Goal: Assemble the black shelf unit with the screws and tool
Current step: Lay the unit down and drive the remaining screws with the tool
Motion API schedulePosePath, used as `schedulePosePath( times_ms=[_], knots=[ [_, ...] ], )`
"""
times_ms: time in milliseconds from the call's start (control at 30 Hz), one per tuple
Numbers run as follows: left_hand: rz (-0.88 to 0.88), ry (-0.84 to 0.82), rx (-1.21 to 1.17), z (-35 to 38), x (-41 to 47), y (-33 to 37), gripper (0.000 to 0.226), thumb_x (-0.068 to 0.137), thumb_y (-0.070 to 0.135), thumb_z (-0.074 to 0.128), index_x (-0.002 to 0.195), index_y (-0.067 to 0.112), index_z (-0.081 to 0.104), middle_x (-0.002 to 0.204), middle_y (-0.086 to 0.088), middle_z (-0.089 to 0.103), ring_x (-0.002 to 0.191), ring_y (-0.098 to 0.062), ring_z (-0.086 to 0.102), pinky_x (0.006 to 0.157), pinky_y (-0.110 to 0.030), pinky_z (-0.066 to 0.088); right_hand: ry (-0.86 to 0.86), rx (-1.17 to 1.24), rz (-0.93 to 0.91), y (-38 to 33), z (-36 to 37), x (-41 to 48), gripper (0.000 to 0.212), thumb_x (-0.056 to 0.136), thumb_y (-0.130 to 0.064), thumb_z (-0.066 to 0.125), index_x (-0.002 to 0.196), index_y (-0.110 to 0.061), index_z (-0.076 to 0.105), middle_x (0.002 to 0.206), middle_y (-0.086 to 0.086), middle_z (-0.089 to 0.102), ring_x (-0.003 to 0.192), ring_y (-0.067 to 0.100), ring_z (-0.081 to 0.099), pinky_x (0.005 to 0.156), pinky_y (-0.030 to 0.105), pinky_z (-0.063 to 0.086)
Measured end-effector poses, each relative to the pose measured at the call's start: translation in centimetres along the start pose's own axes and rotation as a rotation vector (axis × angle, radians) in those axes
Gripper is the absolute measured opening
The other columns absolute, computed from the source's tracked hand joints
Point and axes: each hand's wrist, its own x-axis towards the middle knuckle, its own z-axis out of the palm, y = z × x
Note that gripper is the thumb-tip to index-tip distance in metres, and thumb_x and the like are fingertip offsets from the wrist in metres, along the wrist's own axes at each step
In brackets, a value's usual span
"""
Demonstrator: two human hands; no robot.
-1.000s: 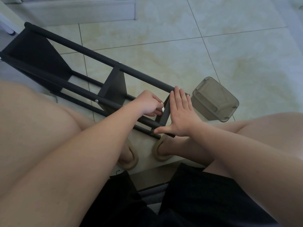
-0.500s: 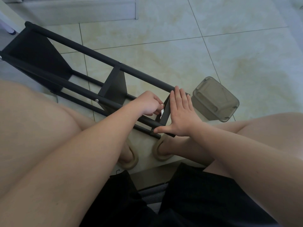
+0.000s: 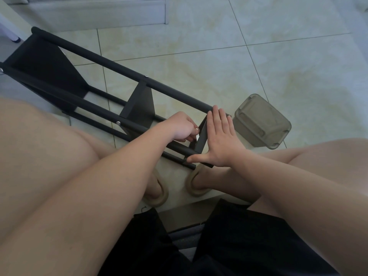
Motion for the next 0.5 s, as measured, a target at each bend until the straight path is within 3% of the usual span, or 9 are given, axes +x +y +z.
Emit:
schedulePosePath(
  times_ms=[500],
  knots=[
    [-0.083,-0.012,-0.01,0.33,0.04,0.35,0.011,0.098,0.017,0.058,0.095,0.012,0.067,0.069,0.005,0.074,0.068,-0.008,0.072,0.069,-0.029,0.054,0.004,0.006,-0.001,-0.21,-0.02,-0.13,0.158,0.044,-0.108,0.011,0.155,0.0,-0.022,0.161,0.017,-0.034,0.149,0.033,-0.032,0.122,0.046,-0.018]
  ],
)
